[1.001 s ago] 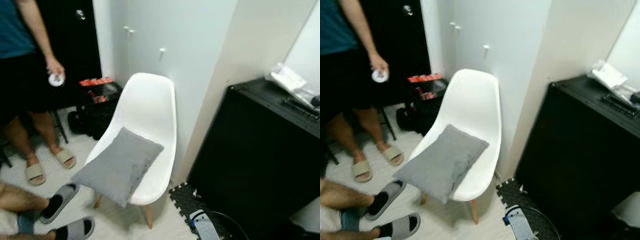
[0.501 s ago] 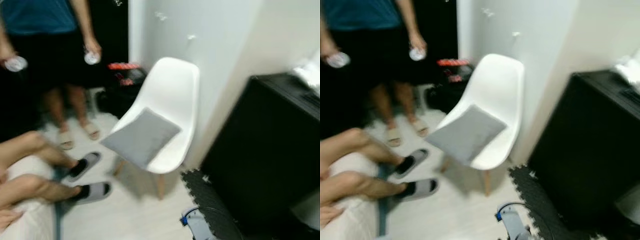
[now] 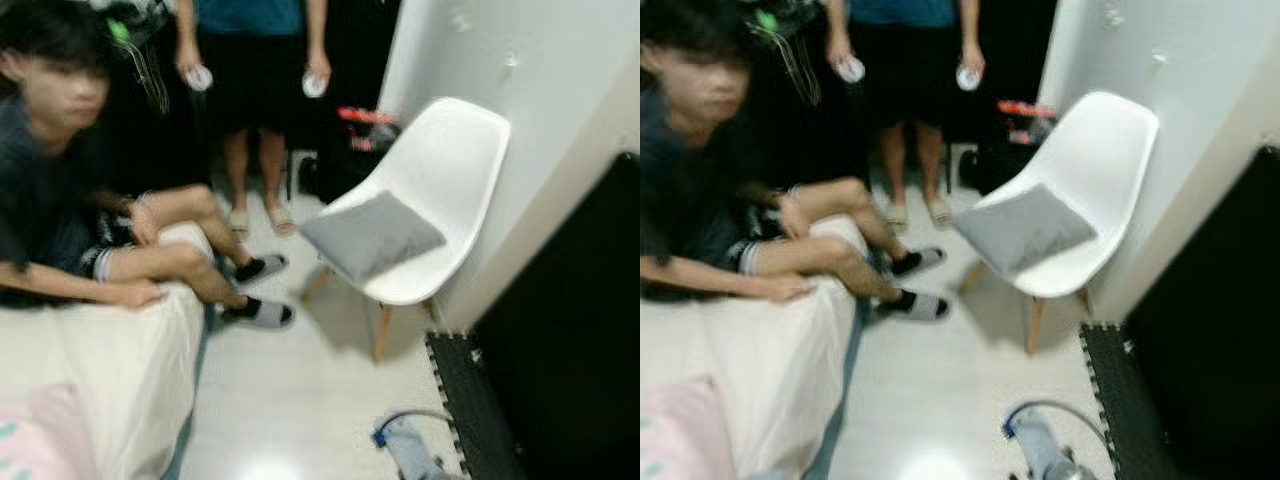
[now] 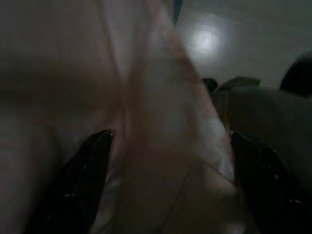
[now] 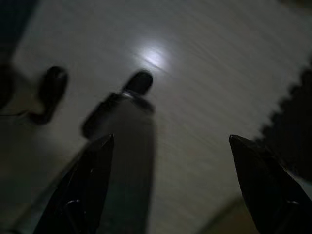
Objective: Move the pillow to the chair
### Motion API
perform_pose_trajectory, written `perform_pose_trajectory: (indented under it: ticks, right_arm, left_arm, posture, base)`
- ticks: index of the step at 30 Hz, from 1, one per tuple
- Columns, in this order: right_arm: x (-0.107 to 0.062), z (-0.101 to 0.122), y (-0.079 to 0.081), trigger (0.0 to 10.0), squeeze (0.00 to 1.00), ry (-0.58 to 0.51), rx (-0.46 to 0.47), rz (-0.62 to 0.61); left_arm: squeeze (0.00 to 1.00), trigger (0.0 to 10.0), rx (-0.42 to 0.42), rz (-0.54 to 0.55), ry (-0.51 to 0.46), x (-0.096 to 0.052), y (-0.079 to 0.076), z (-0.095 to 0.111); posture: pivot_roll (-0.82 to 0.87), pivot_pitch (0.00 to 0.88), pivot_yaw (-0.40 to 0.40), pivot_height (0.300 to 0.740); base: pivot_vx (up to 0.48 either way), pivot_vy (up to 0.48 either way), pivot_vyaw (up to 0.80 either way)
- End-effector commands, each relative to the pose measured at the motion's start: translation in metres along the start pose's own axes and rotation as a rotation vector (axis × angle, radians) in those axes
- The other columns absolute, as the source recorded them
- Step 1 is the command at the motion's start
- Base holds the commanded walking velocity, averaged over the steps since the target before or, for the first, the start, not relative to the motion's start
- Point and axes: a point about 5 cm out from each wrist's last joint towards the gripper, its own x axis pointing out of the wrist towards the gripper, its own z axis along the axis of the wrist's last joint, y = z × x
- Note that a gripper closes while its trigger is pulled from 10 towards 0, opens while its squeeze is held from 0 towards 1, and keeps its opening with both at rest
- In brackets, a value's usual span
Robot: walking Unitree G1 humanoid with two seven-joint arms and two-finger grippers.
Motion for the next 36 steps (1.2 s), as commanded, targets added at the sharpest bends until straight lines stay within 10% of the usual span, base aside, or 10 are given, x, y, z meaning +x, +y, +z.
perform_pose_trajectory:
  ticks: [1, 36]
  right_arm:
    - [-0.0018, -0.0042, -0.0067, 10.0, 0.0, 0.013, -0.006, -0.013]
    - [-0.0014, -0.0106, 0.0, 10.0, 0.0, 0.014, 0.011, 0.012]
  left_arm:
    - [0.0, 10.0, 0.008, -0.016, 0.046, -0.0022, -0.0043, -0.0127]
    - [0.0, 10.0, -0.001, -0.065, 0.048, -0.0019, -0.0041, -0.0121]
  posture:
    - [0.03, 0.032, -0.087, 0.74]
    - [0.02, 0.045, -0.051, 0.74]
  base:
    - [0.0, 0.0, 0.73]
    - [0.0, 0.0, 0.73]
